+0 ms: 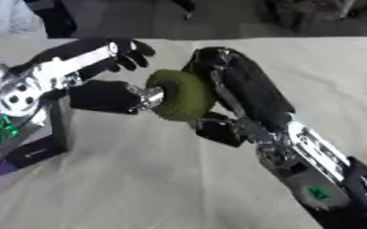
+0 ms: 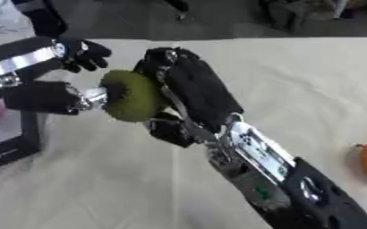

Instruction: Pick up the objects with one hand, pass them to the other hand, and then place them into the box on the other side of the table.

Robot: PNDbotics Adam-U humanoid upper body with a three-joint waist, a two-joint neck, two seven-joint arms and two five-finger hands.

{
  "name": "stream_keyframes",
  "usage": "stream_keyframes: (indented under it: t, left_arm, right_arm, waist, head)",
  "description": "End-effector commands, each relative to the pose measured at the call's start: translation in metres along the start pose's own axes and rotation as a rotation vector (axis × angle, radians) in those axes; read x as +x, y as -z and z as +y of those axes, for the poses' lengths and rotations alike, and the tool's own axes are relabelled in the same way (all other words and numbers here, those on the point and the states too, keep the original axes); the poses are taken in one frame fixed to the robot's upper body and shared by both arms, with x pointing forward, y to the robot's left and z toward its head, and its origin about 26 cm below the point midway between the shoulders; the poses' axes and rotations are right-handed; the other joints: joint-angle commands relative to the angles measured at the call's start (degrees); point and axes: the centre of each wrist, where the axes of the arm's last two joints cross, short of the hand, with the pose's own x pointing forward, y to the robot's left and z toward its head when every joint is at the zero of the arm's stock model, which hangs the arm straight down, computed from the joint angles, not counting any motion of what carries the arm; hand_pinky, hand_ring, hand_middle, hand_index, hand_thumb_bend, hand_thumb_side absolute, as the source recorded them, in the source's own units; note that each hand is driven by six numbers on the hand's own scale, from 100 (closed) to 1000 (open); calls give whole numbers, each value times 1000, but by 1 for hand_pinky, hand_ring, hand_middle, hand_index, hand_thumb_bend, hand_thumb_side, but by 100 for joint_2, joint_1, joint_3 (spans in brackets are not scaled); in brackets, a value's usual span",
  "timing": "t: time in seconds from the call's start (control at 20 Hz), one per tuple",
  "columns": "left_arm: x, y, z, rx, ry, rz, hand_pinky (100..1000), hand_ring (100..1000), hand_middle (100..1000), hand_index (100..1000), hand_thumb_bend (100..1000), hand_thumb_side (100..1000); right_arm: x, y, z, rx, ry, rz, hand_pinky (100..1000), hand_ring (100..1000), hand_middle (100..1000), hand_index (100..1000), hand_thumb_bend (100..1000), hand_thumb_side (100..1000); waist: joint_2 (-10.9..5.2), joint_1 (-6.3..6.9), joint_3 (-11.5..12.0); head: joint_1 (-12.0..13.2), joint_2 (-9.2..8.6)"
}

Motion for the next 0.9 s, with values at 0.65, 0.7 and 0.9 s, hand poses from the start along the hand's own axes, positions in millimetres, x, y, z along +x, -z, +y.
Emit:
stream_keyframes:
  t: [0.65,0.7,0.9]
  left_arm:
    - [1,4,-3,-243,111,51,984,944,826,948,557,621]
    - [-1,5,-3,-256,111,63,982,944,826,948,558,630]
    - [-7,10,-4,-307,112,95,965,935,815,940,568,684]
  right_arm:
    - [4,6,-2,-85,-63,-111,743,590,489,566,100,100]
    - [4,7,-3,-96,-72,-121,743,591,489,567,100,100]
    - [4,7,-5,-148,-110,-157,728,588,488,564,100,100]
  waist:
    - [-114,-22,19]
    - [-115,-21,18]
    - [-118,-15,10]
  head:
    - [118,-28]
    - [121,-26]
    - [138,-46]
